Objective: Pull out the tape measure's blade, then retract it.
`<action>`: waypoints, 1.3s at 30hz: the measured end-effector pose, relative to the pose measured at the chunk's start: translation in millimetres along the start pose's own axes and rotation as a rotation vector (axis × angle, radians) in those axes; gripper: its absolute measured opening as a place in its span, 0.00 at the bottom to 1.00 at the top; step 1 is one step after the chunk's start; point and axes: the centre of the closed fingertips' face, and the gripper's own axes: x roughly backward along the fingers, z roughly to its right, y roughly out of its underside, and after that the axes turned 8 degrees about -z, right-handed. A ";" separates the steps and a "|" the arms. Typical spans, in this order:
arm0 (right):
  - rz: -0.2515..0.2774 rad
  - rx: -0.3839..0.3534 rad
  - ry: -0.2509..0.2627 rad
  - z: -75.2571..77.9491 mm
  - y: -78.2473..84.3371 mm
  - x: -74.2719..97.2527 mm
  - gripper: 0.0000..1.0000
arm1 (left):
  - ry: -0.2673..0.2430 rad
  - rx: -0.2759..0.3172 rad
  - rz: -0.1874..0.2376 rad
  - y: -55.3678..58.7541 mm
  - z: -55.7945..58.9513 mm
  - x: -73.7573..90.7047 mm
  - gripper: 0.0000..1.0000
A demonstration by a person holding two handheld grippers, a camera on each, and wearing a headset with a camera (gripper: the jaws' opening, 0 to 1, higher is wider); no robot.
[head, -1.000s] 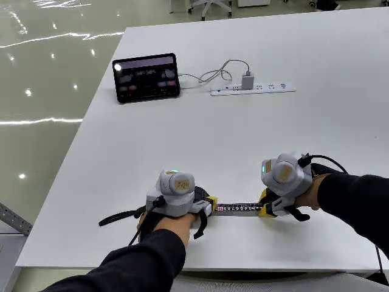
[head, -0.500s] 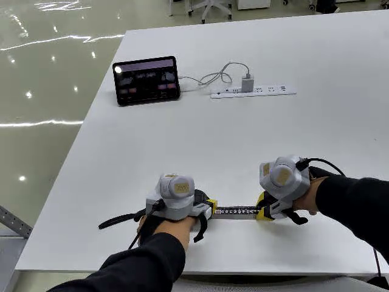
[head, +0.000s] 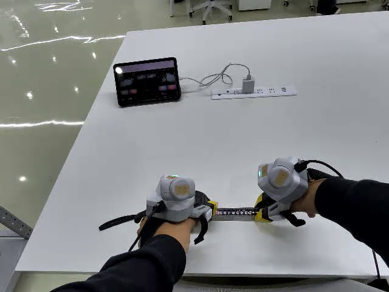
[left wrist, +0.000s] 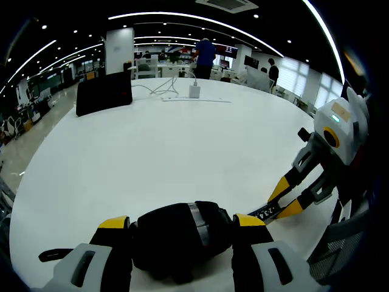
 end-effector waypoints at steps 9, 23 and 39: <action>0.005 0.003 0.001 -1.8 -3.4 -0.9 0.10 | 0.000 0.000 -0.001 0.1 0.1 -0.1 0.63; 0.024 -0.012 0.007 -2.2 -8.2 -1.1 0.10 | 0.000 0.002 -0.001 -0.1 -0.1 -0.3 0.63; 0.032 0.011 0.006 -3.1 -12.9 -3.6 0.10 | 0.006 0.006 -0.008 0.2 -0.4 0.0 0.62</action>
